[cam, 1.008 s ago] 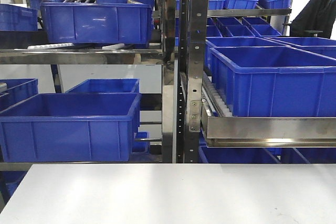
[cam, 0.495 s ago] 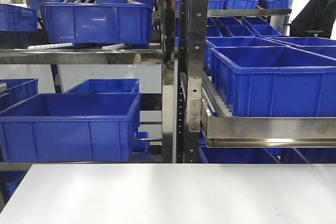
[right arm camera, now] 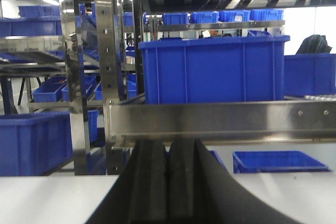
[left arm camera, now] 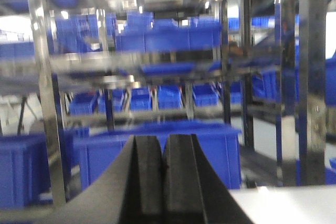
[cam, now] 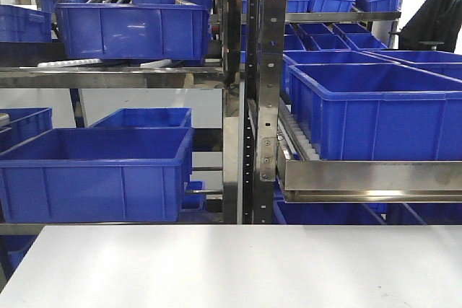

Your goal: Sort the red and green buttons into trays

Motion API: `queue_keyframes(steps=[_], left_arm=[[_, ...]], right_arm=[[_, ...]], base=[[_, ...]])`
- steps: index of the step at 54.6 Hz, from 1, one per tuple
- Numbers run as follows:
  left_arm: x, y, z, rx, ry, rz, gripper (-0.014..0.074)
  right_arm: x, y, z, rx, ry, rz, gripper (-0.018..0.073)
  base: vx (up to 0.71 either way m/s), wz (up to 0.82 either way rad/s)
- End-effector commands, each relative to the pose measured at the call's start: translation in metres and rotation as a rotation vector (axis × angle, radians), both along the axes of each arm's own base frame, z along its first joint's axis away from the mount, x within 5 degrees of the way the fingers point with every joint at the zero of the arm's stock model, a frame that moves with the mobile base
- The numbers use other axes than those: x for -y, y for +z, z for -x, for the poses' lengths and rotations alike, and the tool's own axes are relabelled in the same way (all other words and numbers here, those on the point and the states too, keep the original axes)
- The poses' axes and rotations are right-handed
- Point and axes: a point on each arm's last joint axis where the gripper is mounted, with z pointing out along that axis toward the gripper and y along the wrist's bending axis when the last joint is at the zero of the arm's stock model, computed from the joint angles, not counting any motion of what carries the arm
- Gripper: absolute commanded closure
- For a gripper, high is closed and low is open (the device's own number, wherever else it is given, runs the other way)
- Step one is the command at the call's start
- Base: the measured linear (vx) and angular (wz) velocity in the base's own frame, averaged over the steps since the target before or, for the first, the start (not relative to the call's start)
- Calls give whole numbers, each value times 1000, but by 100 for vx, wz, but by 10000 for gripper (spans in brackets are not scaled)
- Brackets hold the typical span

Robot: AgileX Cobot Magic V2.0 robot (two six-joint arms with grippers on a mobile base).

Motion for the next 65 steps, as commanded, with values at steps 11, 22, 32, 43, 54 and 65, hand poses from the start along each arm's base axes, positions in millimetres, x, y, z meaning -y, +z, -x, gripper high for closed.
queue_keyframes(steps=[11,22,32,43,54,65], left_arm=[[0,72,-9,9,15,-63,599],[0,62,-41,-150,10,-62,594],[-1,42,-61,-357,5,-62,570],[-1,24,-74,-536,1,-61,418],[-1,14,-83,-612,-2,-57,141],[1,1,-93,-716,-13,36,-14]], right_arm=[[2,68,-18,-73,-23,10,568],[2,55,-44,-234,-22,9,564],[3,44,-60,-339,-21,8,545],[3,35,-71,-413,-21,8,449],[3,28,-78,-467,-21,7,248],[3,24,-82,-500,-20,7,95]], base=[[0,0],[0,0],[0,0],[0,0],[0,0],[0,0]])
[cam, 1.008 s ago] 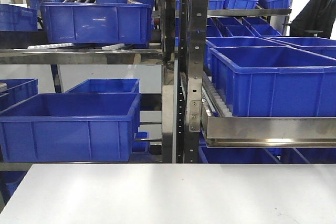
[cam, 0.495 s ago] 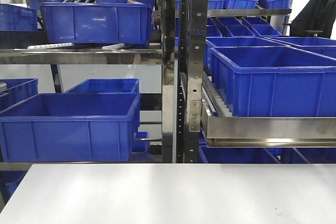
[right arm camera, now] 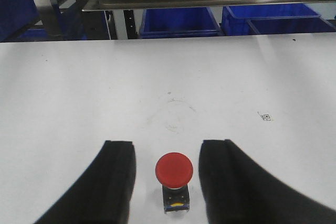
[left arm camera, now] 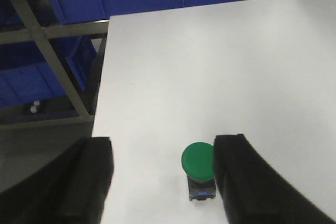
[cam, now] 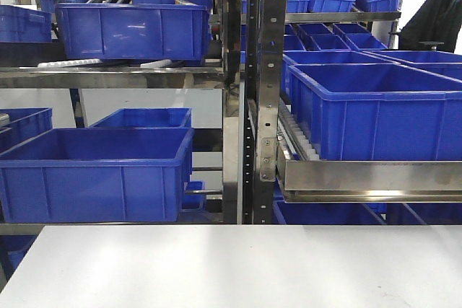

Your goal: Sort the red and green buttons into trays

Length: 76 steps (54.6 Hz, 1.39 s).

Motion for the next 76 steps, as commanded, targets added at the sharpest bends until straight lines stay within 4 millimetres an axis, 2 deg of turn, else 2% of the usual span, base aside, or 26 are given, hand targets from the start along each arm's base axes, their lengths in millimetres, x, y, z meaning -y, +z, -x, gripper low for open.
queue_keyframes(steps=[1,7,18,27,37,55,76], left_arm=[[1,9,-11,37,24,64,-17],[3,-2,-19,-47,39,122,-14],[8,-17,-36,-111,14,124,-8],[9,-21,-55,-137,9,114,6],[6,-20,-80,-91,34,100,6],[10,-48,-115,-287,25,104,6],[11,-73,-127,-412,24,105,6]], right_arm=[[-1,16,-7,101,14,5,89],[-1,16,-7,101,14,5,71],[-1,16,-7,101,14,5,71],[-1,16,-7,101,14,5,71],[-1,16,-7,96,13,5,71],[0,11,-5,33,1,8,71],[0,11,-5,33,1,8,71]], base=[[0,0],[0,0],[0,0],[0,0],[0,0],[0,0],[0,0]])
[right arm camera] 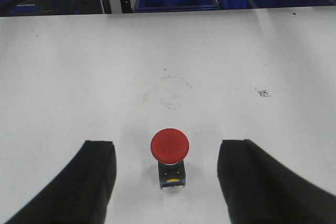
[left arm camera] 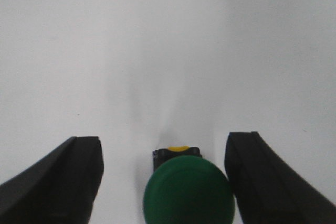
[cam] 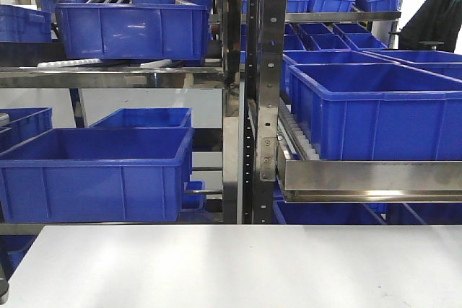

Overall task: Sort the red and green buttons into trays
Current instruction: 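Close left gripper on green button and right gripper on red button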

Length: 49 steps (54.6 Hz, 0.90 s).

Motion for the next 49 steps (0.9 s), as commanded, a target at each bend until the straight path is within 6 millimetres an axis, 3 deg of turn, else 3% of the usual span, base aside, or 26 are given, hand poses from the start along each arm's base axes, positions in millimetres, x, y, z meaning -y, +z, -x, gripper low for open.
queue_keyframes(steps=[1,13,49], left_arm=[[0,8,-11,71,13,-1,6],[1,-4,-10,-7,5,5,6],[1,-4,-10,-5,-2,0,8]], right_arm=[[-1,17,-7,103,12,5,71],[-1,17,-7,103,12,5,71],[-1,16,-6,98,4,-11,71]], base=[[0,0],[0,0],[0,0]])
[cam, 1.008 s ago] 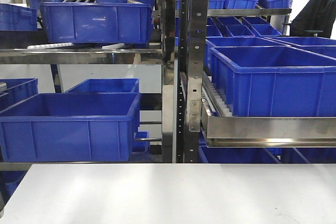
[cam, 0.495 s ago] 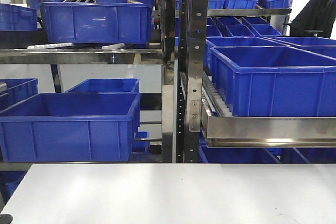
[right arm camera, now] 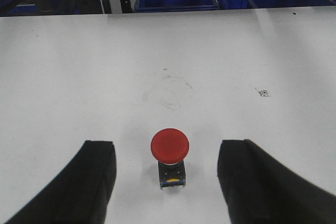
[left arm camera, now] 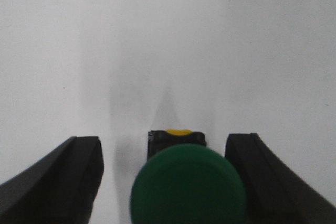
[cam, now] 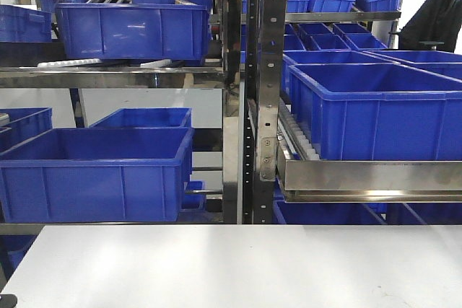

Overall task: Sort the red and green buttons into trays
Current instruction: 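Close left gripper on green button and right gripper on red button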

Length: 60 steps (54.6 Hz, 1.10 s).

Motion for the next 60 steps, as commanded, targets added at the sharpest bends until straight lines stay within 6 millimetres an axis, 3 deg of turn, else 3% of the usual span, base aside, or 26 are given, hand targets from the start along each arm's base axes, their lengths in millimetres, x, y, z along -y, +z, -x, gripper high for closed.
queue_keyframes(steps=[1,8,20,21,29,45,60], left_arm=[[1,14,-9,89,8,0,11],[1,14,-9,80,6,2,41],[1,14,-8,73,5,3,118],[1,13,-7,57,2,7,197],[1,13,-7,60,3,6,302],[1,15,-9,76,4,3,602],[1,15,-10,90,7,0,602]], right_arm=[[-1,16,-6,93,-2,-22,71],[0,9,-4,13,-57,-110,71],[1,-6,-9,-124,-74,-108,71],[0,-10,-19,-213,-97,-152,71],[0,-1,-36,-267,-100,-151,71],[1,13,-79,-392,-47,-67,71],[4,19,-121,-474,-8,16,71]], base=[[0,0],[0,0],[0,0],[0,0],[0,0],[0,0],[0,0]])
